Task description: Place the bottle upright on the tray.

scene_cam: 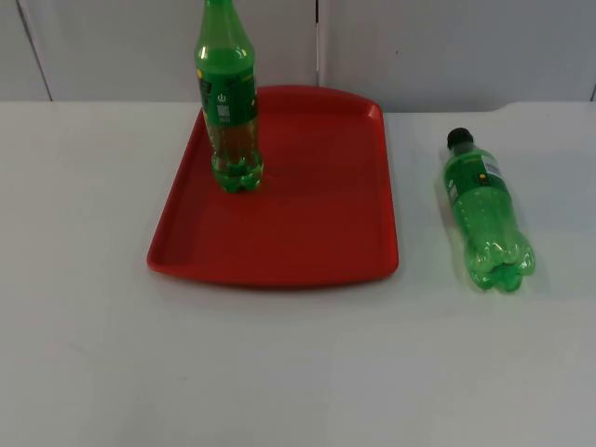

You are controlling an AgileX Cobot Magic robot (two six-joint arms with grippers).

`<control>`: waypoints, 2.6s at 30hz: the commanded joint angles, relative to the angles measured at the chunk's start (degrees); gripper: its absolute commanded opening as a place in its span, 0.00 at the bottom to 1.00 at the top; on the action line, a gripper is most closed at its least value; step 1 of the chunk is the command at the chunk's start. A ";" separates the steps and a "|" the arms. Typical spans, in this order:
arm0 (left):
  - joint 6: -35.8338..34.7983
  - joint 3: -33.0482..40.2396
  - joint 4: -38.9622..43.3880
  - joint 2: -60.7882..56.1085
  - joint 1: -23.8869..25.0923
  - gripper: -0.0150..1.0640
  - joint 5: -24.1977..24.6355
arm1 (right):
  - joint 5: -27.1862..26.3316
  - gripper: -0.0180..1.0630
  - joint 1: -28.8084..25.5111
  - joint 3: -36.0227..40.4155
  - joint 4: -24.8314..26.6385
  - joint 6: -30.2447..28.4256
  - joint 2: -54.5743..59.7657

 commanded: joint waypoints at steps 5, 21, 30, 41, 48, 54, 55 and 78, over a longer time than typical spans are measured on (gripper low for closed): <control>0.10 0.21 0.23 -0.20 0.10 0.99 -0.61 | -0.26 0.99 -0.25 0.33 -0.06 -0.12 -0.24; 0.10 0.21 0.37 -0.20 12.69 0.99 -0.61 | -0.26 0.99 -0.25 0.33 -0.06 -0.12 -0.24; 0.10 0.21 0.37 -0.20 19.28 0.99 -0.61 | -0.26 0.99 -0.25 0.33 -0.06 -0.12 -0.24; 0.10 0.21 0.37 -0.20 19.35 0.99 -0.61 | -0.26 0.99 -0.25 0.33 -0.06 -0.12 -0.24; 0.10 0.21 0.37 -0.20 19.35 0.99 -0.61 | -0.26 0.99 -0.25 0.33 -0.06 -0.12 -0.24; 0.10 0.21 0.37 -0.20 19.35 0.99 -0.61 | -0.26 0.99 -0.25 0.33 -0.06 -0.12 -0.24; 0.10 0.21 0.37 -0.20 19.35 0.99 -0.61 | -0.26 0.99 -0.25 0.33 -0.06 -0.12 -0.24; 0.10 0.21 0.37 -0.20 19.35 0.99 -0.61 | -0.26 0.99 -0.25 0.33 -0.06 -0.12 -0.24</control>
